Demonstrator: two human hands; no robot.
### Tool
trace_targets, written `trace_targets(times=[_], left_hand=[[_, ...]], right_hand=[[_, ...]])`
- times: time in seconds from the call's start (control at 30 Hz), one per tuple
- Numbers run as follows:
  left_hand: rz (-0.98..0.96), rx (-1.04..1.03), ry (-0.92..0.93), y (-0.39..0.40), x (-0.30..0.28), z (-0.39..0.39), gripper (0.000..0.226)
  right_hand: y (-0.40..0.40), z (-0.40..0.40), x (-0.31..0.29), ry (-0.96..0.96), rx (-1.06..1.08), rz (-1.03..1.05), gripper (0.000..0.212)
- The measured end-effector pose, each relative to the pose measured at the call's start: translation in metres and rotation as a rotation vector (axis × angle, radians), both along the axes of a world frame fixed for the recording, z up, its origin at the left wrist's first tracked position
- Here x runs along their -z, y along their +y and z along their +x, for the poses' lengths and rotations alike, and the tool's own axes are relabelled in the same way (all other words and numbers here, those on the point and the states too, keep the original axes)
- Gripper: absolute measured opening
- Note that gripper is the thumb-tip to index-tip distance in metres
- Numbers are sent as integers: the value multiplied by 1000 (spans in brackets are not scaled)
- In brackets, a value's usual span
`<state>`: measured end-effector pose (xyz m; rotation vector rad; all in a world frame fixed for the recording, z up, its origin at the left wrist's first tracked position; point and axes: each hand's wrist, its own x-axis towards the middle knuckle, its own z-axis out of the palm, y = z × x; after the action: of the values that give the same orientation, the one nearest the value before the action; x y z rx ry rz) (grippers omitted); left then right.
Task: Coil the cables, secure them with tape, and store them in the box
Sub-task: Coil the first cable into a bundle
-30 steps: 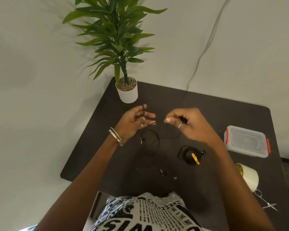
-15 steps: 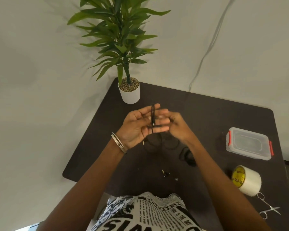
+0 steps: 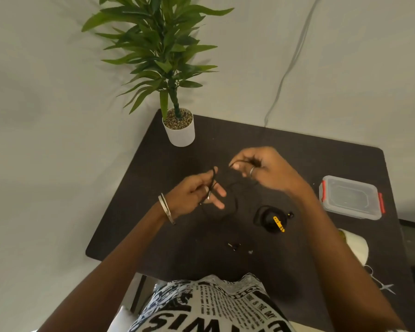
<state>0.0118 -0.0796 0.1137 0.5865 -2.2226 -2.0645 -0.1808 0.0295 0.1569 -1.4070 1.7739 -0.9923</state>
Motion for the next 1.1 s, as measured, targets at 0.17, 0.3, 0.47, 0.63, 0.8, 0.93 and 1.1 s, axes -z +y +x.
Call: trace_targets(times=[0.17,0.3,0.47,0.63,0.8,0.93,1.1], left_hand=[[535,46,156,13,-21,-3,51],[748,-144,241,7,-35,-14,42],[934,-371,273,-3,-33,-23,32],[889,-512,271,-12,-26,-29,19],[356,-580,98,-24,-8,-26,25],[20,-338,-58,-21,17,-14,40],[406,108,19,-1,13,-7,46]], right_hand=[[-21,-21,11,-114,76,-29,13],[-25,-5,56,-192,99,26,18],[-14,47,91,-196,2,72,36],[0,71,95,-124,-59,132,22],[23,69,69,-154,-258,221,17],[24,36,32,-228,-83,125,10],[-5,-12,11,-149,149,-45,15]])
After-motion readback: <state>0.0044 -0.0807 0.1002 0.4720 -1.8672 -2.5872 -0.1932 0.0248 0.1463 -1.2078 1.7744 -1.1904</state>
